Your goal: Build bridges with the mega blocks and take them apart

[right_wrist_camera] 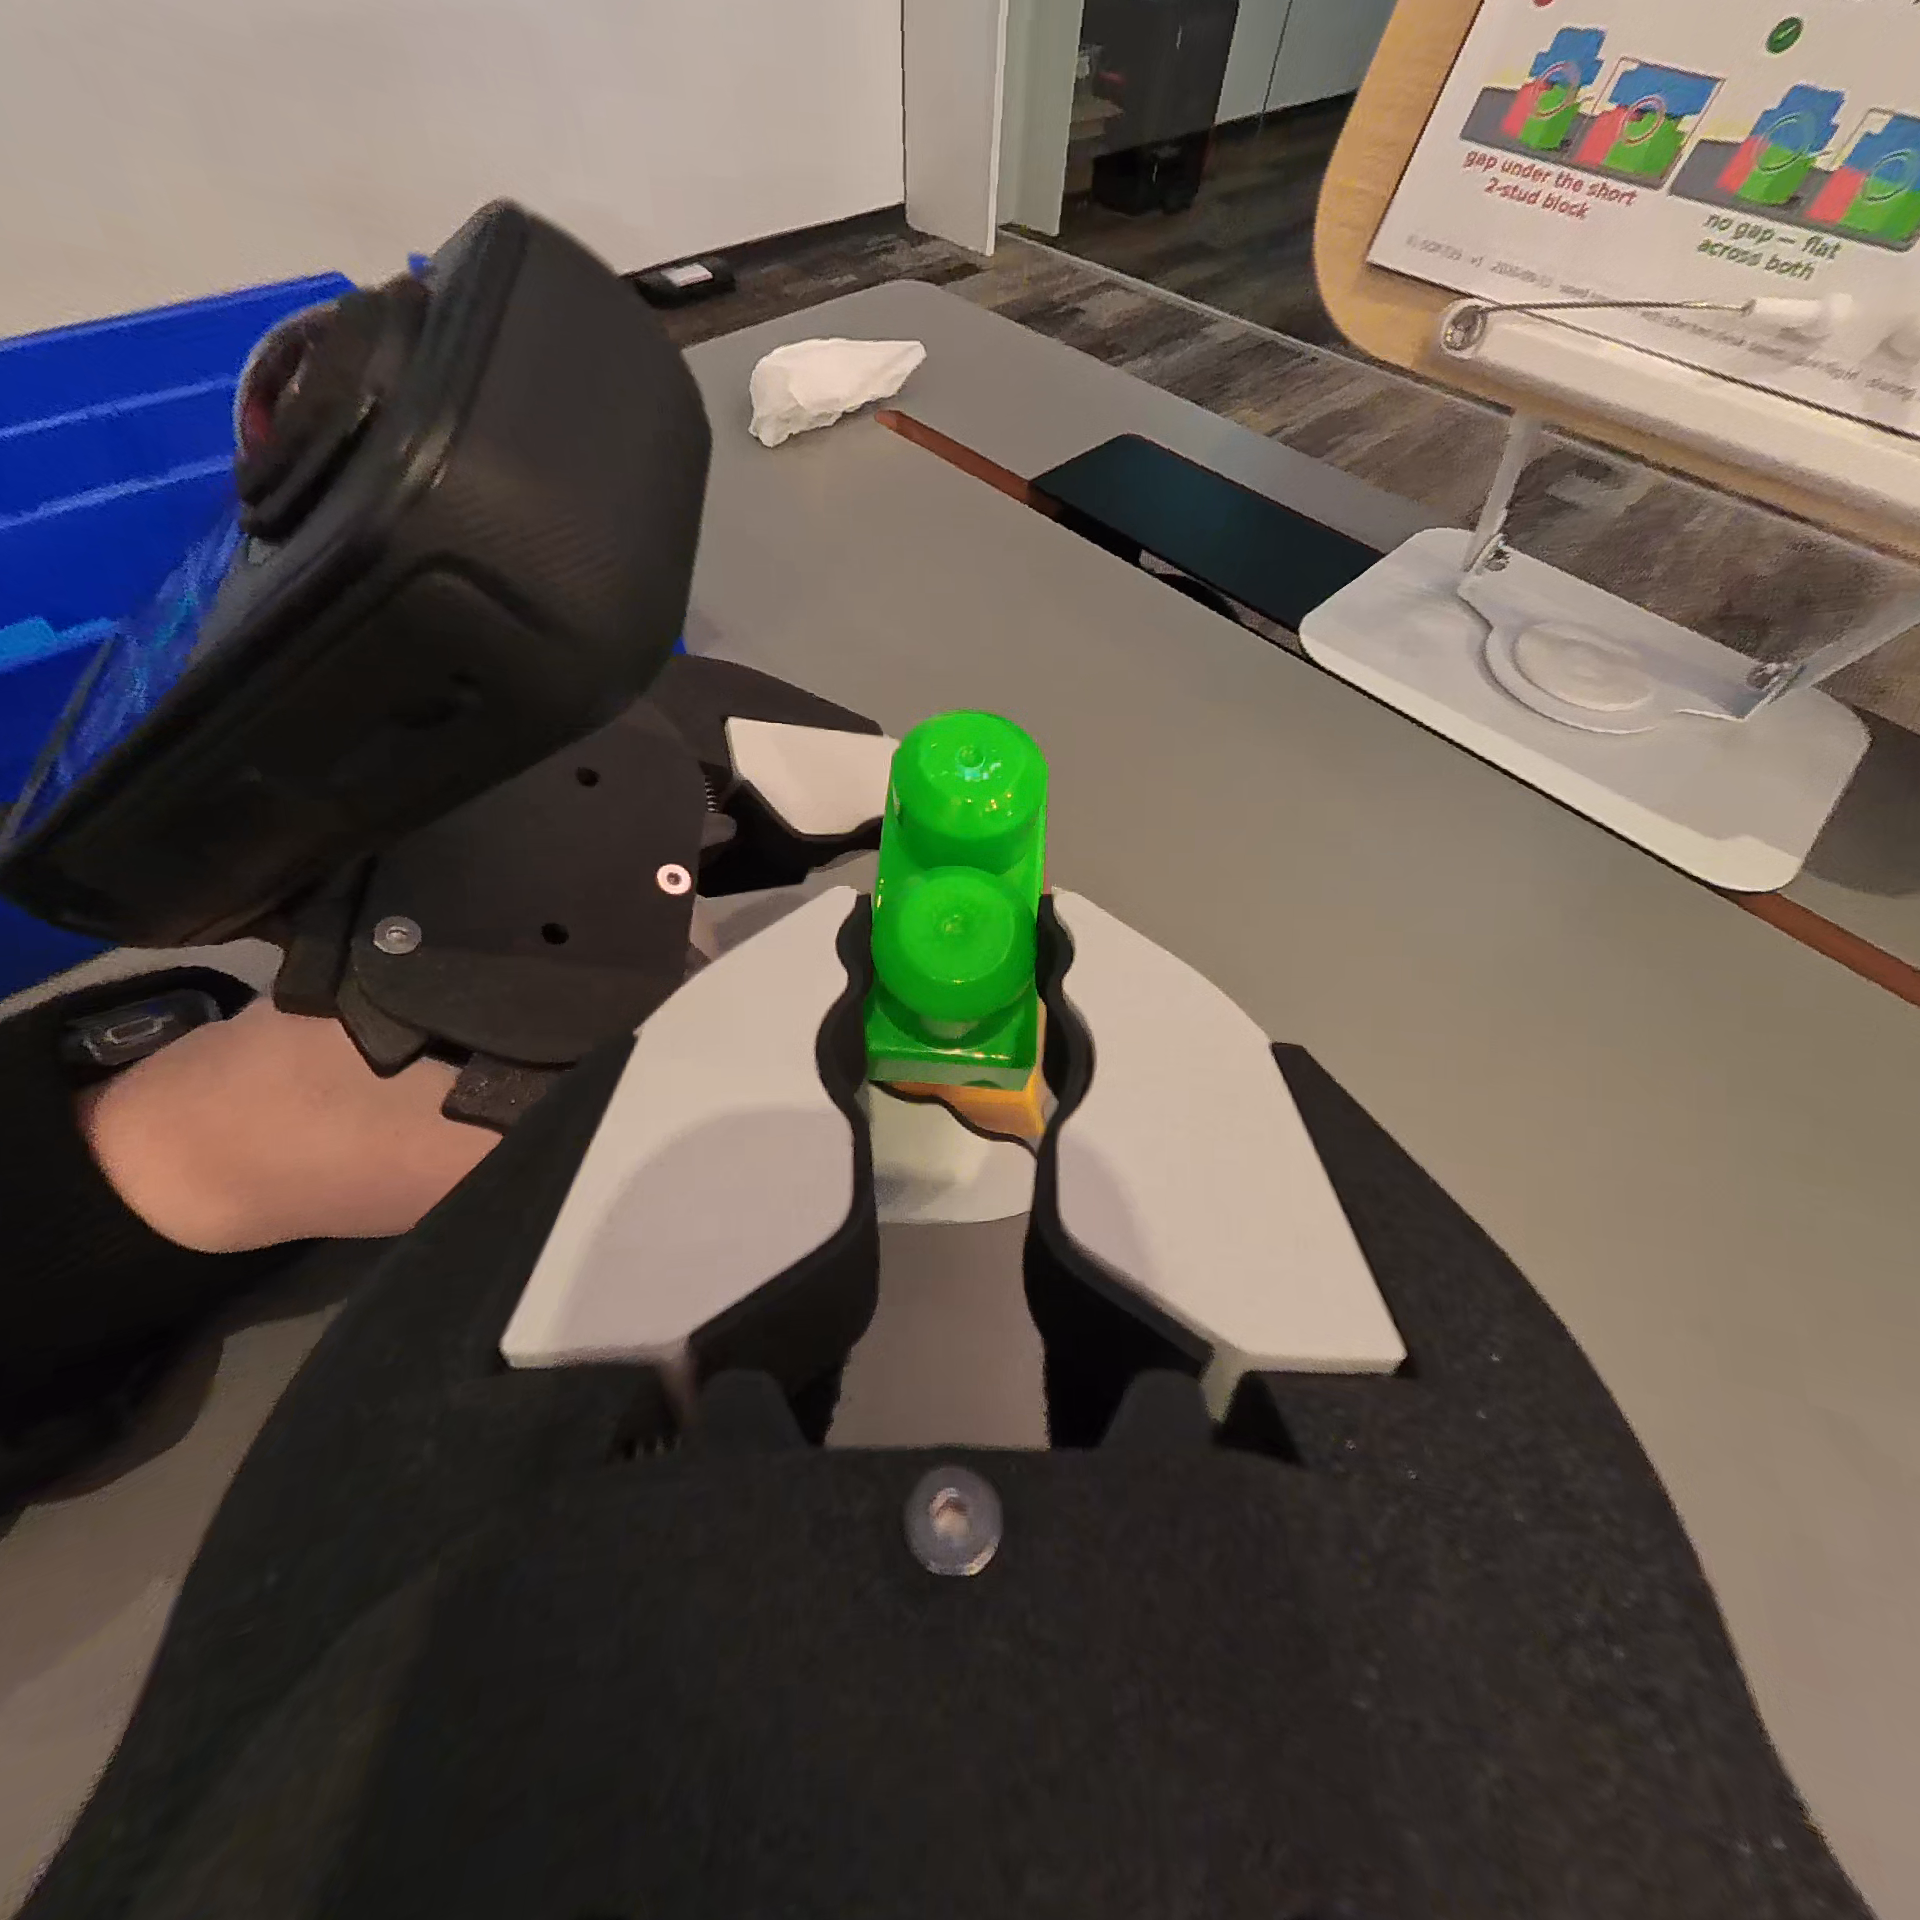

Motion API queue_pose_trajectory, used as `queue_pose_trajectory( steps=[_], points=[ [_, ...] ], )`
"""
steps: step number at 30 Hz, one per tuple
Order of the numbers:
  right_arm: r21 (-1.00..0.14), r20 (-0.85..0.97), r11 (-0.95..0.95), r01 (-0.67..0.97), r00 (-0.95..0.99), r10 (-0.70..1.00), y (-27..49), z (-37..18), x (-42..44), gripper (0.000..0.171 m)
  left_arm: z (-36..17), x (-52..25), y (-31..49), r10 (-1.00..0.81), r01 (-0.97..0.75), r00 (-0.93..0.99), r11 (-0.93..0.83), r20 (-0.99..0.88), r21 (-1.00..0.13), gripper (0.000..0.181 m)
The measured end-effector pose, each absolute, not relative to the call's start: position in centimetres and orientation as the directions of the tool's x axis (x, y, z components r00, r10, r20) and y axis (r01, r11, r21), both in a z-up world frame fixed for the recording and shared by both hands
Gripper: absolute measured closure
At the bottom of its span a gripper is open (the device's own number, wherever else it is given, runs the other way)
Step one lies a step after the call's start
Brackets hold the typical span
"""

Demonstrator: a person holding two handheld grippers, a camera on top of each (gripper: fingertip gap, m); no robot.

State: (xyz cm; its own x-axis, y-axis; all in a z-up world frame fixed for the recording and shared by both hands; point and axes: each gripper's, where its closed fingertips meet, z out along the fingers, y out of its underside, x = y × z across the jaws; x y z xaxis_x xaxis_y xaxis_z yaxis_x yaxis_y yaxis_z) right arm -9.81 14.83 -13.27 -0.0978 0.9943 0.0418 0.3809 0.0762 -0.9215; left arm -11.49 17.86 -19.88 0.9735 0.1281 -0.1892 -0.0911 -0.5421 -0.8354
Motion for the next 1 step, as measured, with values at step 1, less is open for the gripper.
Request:
queue_pose_trajectory(
  steps=[1],
  points=[
    [-0.916, 0.070, 0.101, 0.389, -0.091, 0.993, 14.88, -13.46, -9.90, 0.142, -19.82, -11.46, 17.89, 0.128, -0.089, 0.974, -0.538, -0.186, -0.838, 0.092]
  ],
)
